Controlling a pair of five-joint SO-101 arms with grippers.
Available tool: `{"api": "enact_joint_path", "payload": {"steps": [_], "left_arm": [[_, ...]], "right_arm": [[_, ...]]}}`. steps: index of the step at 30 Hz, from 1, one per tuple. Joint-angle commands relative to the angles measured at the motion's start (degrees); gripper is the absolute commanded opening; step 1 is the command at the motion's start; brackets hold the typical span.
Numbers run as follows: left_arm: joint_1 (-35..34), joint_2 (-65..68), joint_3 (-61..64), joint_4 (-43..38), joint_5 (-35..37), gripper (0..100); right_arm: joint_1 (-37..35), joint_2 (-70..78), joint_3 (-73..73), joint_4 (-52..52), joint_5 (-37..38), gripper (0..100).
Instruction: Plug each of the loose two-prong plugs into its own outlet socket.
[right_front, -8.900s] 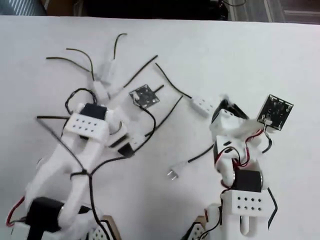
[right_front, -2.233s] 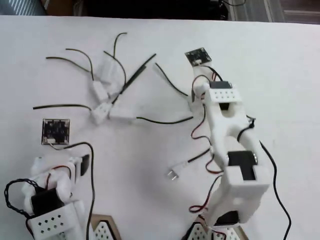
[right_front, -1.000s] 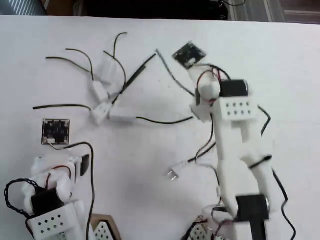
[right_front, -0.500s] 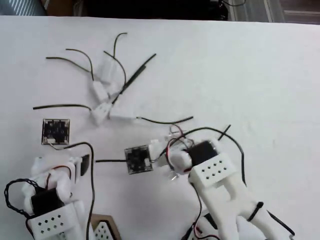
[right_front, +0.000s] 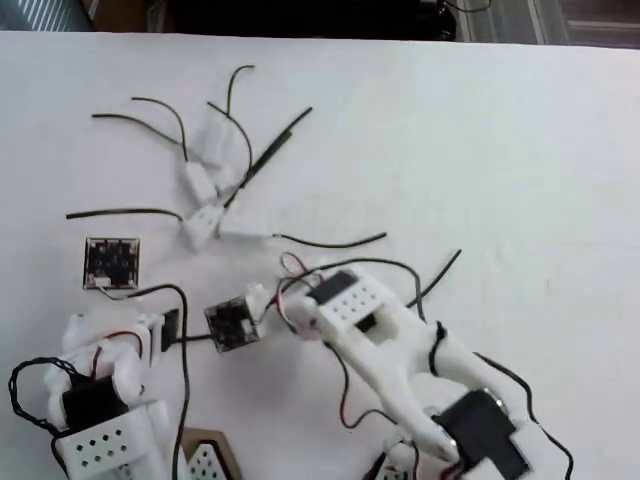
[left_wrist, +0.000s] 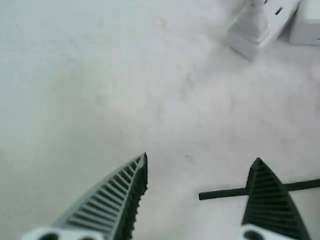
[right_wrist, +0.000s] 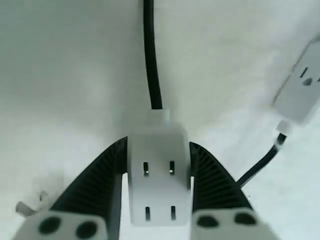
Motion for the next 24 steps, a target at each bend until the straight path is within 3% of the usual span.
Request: {"api": "enact_joint_path", "payload": {"steps": [1, 6, 15, 24], "left_arm": [[-0.31, -0.75, -0.44, -0.88, 0.0, 31], [-0.31, -0.75, -0.44, -0.88, 0.0, 31], [-0.31, -0.75, -0.44, -0.88, 0.0, 31], [-0.31, -0.75, -0.44, -0.88, 0.0, 31]], "right_arm": [[-0.31, 4.0, -7.03, -0.66, -0.62, 3.7], [-0.04, 5.14, -9.93, -0.4, -10.46, 24.6], [3.74, -1.63, -15.74, 11.82, -24.26, 21.4], [11.3, -7.43, -18.29, 30.9, -68.13, 21.3]]}}
